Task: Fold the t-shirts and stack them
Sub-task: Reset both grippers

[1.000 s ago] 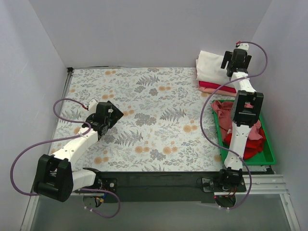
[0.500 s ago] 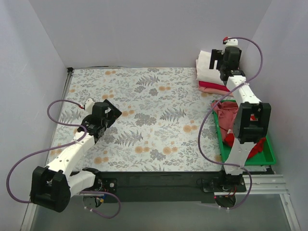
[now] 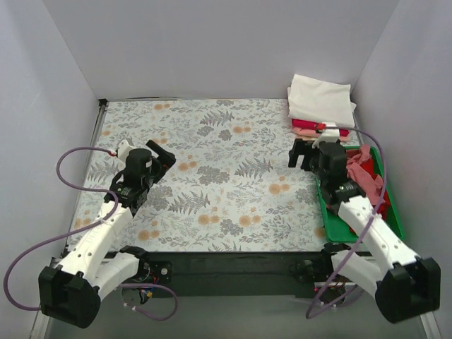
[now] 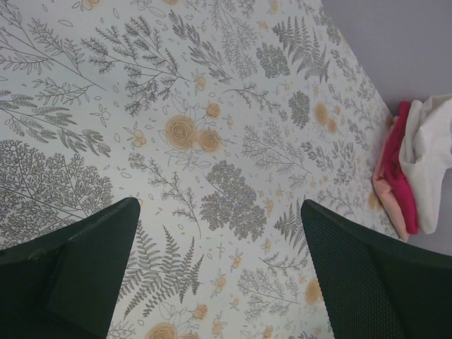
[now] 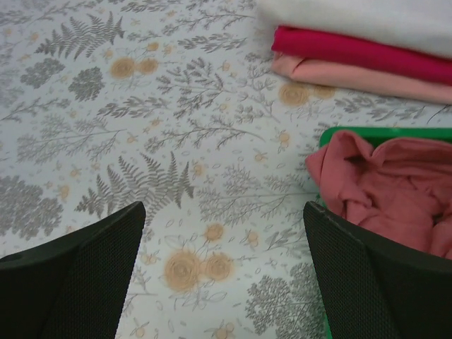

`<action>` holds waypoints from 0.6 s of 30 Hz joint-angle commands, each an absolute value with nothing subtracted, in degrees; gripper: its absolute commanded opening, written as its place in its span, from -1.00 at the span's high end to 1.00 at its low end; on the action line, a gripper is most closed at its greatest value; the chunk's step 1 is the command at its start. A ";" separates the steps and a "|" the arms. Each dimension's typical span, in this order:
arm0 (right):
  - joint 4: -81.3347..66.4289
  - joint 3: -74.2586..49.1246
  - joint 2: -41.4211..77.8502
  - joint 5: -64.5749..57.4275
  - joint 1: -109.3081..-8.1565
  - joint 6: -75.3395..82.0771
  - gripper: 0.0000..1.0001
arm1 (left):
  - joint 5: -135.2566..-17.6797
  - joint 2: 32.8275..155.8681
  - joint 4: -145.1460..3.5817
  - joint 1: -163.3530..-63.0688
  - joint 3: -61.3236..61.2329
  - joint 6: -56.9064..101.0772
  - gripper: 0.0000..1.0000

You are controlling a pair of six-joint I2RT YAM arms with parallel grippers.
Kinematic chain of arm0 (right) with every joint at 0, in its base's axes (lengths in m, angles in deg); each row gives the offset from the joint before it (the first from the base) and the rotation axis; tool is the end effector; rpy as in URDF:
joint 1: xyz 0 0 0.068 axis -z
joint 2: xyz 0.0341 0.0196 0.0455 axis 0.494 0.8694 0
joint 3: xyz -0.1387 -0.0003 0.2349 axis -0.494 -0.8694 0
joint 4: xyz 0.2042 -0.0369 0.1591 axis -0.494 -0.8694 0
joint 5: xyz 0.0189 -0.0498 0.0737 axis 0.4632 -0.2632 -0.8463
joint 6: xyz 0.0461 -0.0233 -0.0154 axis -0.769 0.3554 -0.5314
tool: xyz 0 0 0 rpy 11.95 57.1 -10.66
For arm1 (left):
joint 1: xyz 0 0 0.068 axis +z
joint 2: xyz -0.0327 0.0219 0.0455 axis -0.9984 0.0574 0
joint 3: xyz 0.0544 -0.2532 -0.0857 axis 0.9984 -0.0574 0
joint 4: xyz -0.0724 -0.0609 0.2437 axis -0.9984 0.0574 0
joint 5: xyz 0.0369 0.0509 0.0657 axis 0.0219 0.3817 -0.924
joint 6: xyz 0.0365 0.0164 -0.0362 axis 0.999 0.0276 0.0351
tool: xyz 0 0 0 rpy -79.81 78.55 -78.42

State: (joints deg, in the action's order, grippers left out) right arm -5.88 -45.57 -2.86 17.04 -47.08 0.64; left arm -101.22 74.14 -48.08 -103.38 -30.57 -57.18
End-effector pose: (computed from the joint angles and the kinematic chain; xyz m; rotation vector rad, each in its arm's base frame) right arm 0.2351 0.0656 0.2955 0.0290 1.8509 0.1184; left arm 0.2051 -0.0510 0.2704 -1.4860 1.6808 -0.7645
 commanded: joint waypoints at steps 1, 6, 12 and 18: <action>-4.48 -54.17 -14.04 12.25 -47.62 -7.47 -0.97 | -99.68 70.63 -47.67 -103.32 -29.94 -57.03 -0.96; -5.71 -66.81 -25.06 7.67 -47.62 -9.42 -0.97 | -98.35 68.78 -47.41 -103.32 -31.86 -57.47 -0.96; -5.71 -69.92 -30.87 5.74 -47.71 -10.12 -0.97 | -98.53 69.13 -45.57 -103.32 -34.33 -60.29 -0.96; -5.89 -70.53 -31.66 6.71 -47.62 -10.21 -0.97 | -98.26 70.09 -42.66 -103.32 -34.86 -61.61 -0.96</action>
